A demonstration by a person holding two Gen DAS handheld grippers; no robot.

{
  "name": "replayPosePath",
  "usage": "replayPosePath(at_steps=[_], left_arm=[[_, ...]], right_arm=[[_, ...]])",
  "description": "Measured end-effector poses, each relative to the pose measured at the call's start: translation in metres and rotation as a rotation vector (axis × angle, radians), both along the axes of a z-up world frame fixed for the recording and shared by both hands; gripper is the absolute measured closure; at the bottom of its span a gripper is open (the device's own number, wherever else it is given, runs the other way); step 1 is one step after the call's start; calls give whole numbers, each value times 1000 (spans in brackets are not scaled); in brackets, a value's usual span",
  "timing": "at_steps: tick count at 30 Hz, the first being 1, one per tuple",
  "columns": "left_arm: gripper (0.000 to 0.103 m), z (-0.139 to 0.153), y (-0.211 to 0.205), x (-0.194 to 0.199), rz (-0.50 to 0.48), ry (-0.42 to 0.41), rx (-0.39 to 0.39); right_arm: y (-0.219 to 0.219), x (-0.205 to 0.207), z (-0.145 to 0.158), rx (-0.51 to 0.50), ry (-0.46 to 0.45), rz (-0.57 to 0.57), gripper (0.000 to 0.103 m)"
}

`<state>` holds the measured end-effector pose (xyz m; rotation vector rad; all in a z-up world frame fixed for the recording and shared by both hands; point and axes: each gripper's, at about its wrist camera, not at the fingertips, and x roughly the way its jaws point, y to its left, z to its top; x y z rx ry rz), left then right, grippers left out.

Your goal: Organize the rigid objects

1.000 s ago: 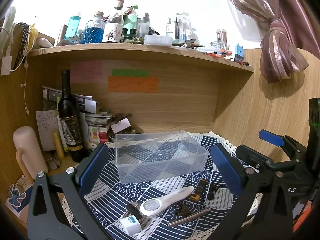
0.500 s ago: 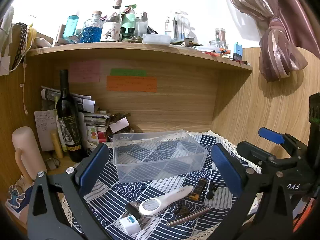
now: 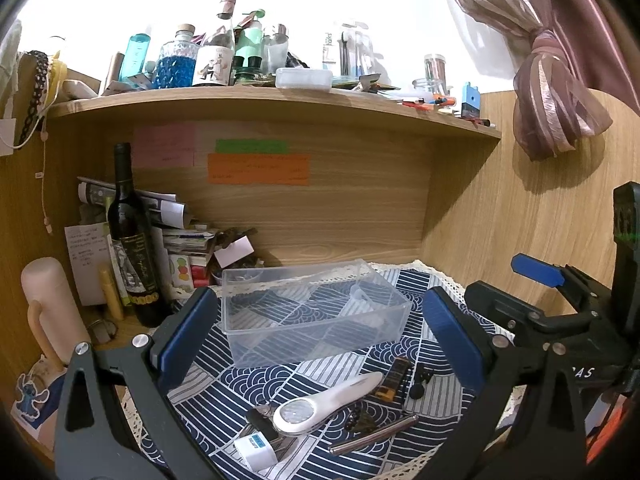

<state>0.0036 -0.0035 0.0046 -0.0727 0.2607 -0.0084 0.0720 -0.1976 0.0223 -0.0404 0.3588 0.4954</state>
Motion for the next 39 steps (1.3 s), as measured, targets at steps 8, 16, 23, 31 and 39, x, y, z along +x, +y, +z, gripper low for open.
replayPosePath(at_steps=[8, 16, 23, 31, 39], left_arm=[[0, -1, -1, 2, -8, 1, -3], [0, -8, 3, 8, -25, 28, -20], [19, -17, 19, 16, -15, 89, -55], [30, -51, 46, 22, 31, 224, -94], [38, -101, 47, 22, 41, 365, -112]], right_arm=[[2, 3, -3, -8, 9, -3, 0], [2, 8, -8, -4, 33, 14, 0], [2, 15, -19, -23, 69, 32, 0], [-6, 30, -44, -75, 166, 32, 14], [-12, 43, -86, -132, 296, 33, 22]])
